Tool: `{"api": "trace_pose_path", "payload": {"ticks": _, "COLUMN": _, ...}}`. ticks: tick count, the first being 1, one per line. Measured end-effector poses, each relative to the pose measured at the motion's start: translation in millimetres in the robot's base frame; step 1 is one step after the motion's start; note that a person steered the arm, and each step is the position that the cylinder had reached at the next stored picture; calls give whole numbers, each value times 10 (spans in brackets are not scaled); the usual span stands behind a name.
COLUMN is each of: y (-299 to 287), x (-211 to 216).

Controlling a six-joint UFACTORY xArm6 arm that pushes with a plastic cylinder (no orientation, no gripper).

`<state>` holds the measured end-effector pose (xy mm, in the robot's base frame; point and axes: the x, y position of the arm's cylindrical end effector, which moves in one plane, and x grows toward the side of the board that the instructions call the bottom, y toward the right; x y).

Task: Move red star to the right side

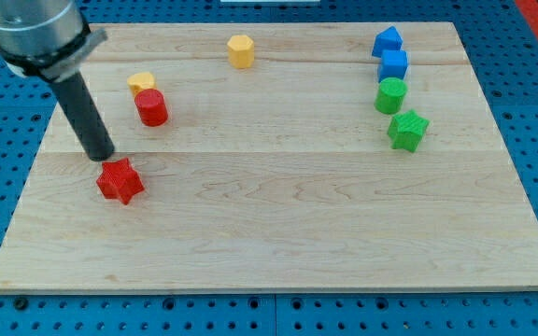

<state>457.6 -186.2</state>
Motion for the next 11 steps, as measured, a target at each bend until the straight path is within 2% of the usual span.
{"api": "trace_pose_path", "payload": {"ticks": 1, "y": 487, "x": 68}}
{"api": "trace_pose_path", "payload": {"ticks": 2, "y": -205, "x": 143}}
{"api": "trace_pose_path", "payload": {"ticks": 3, "y": -659, "x": 181}}
{"api": "trace_pose_path", "payload": {"ticks": 4, "y": -346, "x": 438}}
{"api": "trace_pose_path", "payload": {"ticks": 5, "y": 341, "x": 438}}
{"api": "trace_pose_path", "payload": {"ticks": 7, "y": 181, "x": 883}}
{"api": "trace_pose_path", "payload": {"ticks": 9, "y": 1537, "x": 328}}
{"api": "trace_pose_path", "payload": {"ticks": 10, "y": 1334, "x": 322}}
{"api": "trace_pose_path", "payload": {"ticks": 11, "y": 1460, "x": -19}}
